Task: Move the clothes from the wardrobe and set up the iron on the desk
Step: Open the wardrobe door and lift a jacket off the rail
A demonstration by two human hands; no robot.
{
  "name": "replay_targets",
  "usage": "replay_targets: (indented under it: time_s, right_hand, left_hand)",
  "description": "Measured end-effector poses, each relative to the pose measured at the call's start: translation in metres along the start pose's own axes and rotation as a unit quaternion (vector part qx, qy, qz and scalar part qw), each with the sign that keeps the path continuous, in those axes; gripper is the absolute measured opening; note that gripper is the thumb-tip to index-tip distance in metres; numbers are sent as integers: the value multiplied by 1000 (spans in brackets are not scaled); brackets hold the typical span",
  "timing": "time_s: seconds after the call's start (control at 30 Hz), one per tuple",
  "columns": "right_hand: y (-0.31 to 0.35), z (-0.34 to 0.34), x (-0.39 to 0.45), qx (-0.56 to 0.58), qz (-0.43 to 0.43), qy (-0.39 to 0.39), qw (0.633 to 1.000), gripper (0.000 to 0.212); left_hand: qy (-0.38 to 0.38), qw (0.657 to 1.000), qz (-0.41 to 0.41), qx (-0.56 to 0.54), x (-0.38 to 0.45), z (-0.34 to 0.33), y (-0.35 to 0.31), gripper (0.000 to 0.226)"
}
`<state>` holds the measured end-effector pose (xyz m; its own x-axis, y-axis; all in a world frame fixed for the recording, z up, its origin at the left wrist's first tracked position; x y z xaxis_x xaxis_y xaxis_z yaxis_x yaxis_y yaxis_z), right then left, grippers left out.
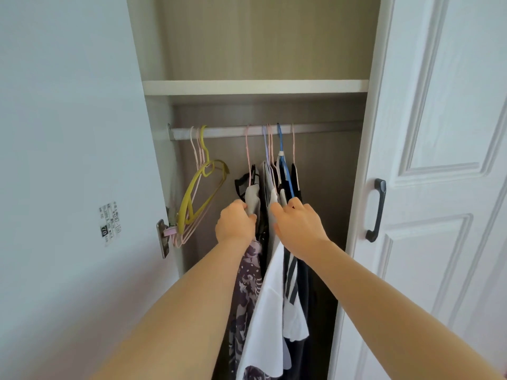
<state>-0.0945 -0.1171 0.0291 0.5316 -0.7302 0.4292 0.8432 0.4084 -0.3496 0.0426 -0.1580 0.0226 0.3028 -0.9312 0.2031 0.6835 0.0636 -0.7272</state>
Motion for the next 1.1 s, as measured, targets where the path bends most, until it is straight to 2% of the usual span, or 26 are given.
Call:
replay_targets:
  time_s: [0.1, 0.2, 0.33, 0.43, 0.5, 0.57, 0.6, 0.7, 0.8, 0.93, 1.0, 1.1]
  right_hand:
    - [-2, -1, 8, 4, -62, -13, 998, 33]
    - [-7, -3, 20, 34, -123, -41, 991, 35]
    - [-14, -8, 35, 60, -167, -44, 983, 26]
    - [-18, -8, 46, 43, -185, -56, 980, 26]
    - [-19, -7, 56, 44, -186, -60, 980, 21]
    - [-19, -7, 65, 68, -191, -66, 977, 15]
    - [-18, -6, 68, 85, -199, -73, 974, 12]
    - [-14, -5, 74, 113, -222, -86, 965, 4]
    - [-12, -4, 77, 177, -261, -79, 946, 6]
    - [-9, -5, 85, 220, -291, -81, 928, 13]
    - [-7, -4, 88, 229, -291, -91, 924, 19]
    - [-4, 0, 91, 256, -304, -110, 911, 20]
  left_hand:
    - [20, 999, 18, -25, 13, 0, -14, 31]
    - [27, 998, 27, -54, 27, 1, -28, 6]
    - [46, 996, 16, -74, 45, -1, -42, 3]
    - [76, 991, 25, -104, 57, -4, -48, 18]
    - [89, 986, 42, -131, 64, -7, -50, 16]
    - [98, 976, 69, -179, 69, -8, -53, 8]
    - [99, 966, 92, -219, 72, -10, -53, 13]
    - [122, 908, 189, -355, 79, -14, -50, 21]
    - [144, 871, 221, -416, 81, -18, -54, 18]
    - [156, 862, 246, -415, 88, -10, -63, 18]
    - [167, 868, 229, -408, 92, -5, -69, 25]
    - [158, 873, 220, -406, 93, 5, -72, 24]
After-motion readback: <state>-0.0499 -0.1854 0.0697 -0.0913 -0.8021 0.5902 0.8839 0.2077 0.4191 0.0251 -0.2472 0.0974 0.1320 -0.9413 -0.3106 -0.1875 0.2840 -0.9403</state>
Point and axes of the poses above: each hand's wrist, its own x-axis towards the middle knuckle, its own z-axis out of the back of the hand, y = z × x, the point moved 2 cm from there along x, towards the middle knuckle, and after that the axes turned 15 degrees about z, right-handed, at the moved point
